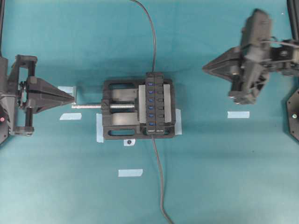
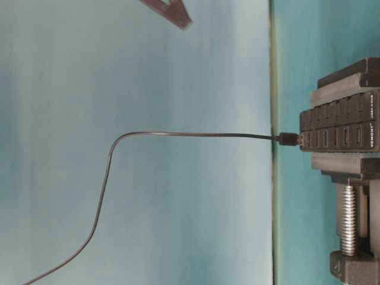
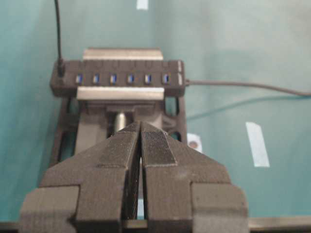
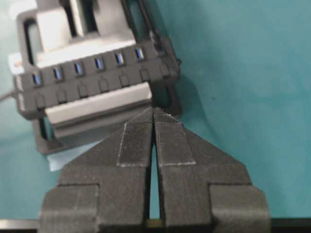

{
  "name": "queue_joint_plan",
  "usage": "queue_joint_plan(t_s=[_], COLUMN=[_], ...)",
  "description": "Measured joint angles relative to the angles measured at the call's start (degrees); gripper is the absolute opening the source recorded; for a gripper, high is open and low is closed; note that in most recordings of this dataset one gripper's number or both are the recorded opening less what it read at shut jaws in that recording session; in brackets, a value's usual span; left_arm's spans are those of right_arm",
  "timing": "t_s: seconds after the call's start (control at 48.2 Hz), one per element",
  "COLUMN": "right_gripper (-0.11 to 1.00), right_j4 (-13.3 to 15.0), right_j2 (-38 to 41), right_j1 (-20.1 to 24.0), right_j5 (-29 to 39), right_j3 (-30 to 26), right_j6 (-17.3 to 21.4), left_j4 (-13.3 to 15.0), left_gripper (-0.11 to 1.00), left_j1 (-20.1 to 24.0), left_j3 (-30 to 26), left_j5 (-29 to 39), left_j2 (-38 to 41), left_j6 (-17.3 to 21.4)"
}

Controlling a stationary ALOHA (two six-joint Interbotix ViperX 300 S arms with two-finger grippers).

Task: Insert the USB into the second port from the front of the fixed hub.
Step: 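Move the right gripper over the hub toward the black USB plug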

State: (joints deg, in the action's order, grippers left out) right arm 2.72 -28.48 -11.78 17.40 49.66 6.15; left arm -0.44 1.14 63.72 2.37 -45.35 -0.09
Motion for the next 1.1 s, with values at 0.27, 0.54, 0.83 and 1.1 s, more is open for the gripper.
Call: queue_joint_plan(t_s=[0.27, 0.54, 0.83, 1.1], right_gripper=[-0.01, -0.01, -0.01, -0.01], right_j4=[0.0, 0.09, 0.0, 0.09], right_j2=[6.5, 13.27, 19.95, 24.17], right_j1=[-0.18, -0.53, -0.62, -0.62], right_j5=[-0.09, -0.18, -0.26, -0.26], right_j3=[-3.34, -7.38, -11.43, -14.15], right_j6=[-2.72, -5.19, -8.0, -9.05], left_j4=[0.0, -0.09, -0.09, 0.0], left_gripper=[0.0, 0.0, 0.0, 0.0], left_j1=[0.0, 0.0, 0.0, 0.0], left_j3=[0.0, 0.0, 0.0, 0.0], left_j5=[0.09, 0.18, 0.09, 0.18], left_j2=[0.62, 0.62, 0.7, 0.7], left_j6=[0.0, 0.0, 0.0, 0.0])
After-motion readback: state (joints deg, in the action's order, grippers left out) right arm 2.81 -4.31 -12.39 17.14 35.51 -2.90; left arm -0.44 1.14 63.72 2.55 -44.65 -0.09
